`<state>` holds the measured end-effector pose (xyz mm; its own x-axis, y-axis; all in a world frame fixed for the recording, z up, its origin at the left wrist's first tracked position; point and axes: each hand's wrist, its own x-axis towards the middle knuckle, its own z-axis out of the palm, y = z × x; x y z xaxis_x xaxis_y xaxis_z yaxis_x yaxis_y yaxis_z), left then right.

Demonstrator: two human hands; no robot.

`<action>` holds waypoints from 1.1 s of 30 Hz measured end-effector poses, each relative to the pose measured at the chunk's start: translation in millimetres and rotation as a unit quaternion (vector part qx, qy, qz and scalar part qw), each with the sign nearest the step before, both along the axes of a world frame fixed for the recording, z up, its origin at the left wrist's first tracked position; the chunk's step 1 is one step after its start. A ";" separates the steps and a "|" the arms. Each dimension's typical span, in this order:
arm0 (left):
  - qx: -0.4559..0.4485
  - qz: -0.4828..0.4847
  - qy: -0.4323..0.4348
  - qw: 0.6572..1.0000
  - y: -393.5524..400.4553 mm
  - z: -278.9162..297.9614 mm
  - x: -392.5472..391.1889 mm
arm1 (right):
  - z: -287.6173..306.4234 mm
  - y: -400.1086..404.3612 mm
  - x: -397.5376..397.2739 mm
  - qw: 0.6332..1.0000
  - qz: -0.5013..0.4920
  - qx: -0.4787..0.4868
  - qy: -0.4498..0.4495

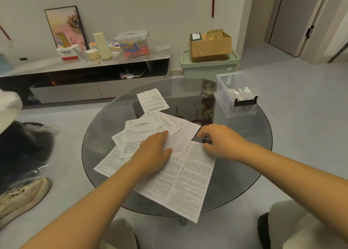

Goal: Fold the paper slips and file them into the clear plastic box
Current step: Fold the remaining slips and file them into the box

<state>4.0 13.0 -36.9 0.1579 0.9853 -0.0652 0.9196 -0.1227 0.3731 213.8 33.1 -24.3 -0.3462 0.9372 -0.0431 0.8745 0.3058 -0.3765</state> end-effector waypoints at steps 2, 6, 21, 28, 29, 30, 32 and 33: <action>0.023 -0.002 -0.028 0.999 -1.0 -1.9 -2.2 | -0.2 -0.7 -0.9 1.000 0.006 0.004 -0.006; 0.056 0.077 -0.021 0.995 2.8 -9.9 -10.4 | -1.8 -0.3 -2.7 1.000 0.014 0.009 -0.021; -0.008 0.099 0.079 0.992 4.1 4.2 -8.8 | -3.4 -0.2 -4.0 0.998 0.039 0.025 -0.036; 0.085 0.029 0.113 0.990 -8.0 16.4 10.2 | -0.2 -8.3 -7.2 0.998 0.046 0.025 0.028; 0.114 0.009 0.106 0.988 -14.2 18.8 16.3 | 0.5 -9.9 -7.8 0.997 0.058 0.025 0.040; 0.127 -0.007 0.086 0.988 -19.7 20.8 22.3 | 1.2 -10.8 -8.4 0.996 0.071 0.025 0.051; 0.124 -0.029 0.022 0.992 -27.4 21.6 32.0 | 1.7 -12.1 -9.6 0.994 0.093 0.021 0.059; 0.113 -0.032 -0.017 0.993 -29.7 21.8 35.0 | 1.4 -12.4 -9.9 0.994 0.097 0.020 0.052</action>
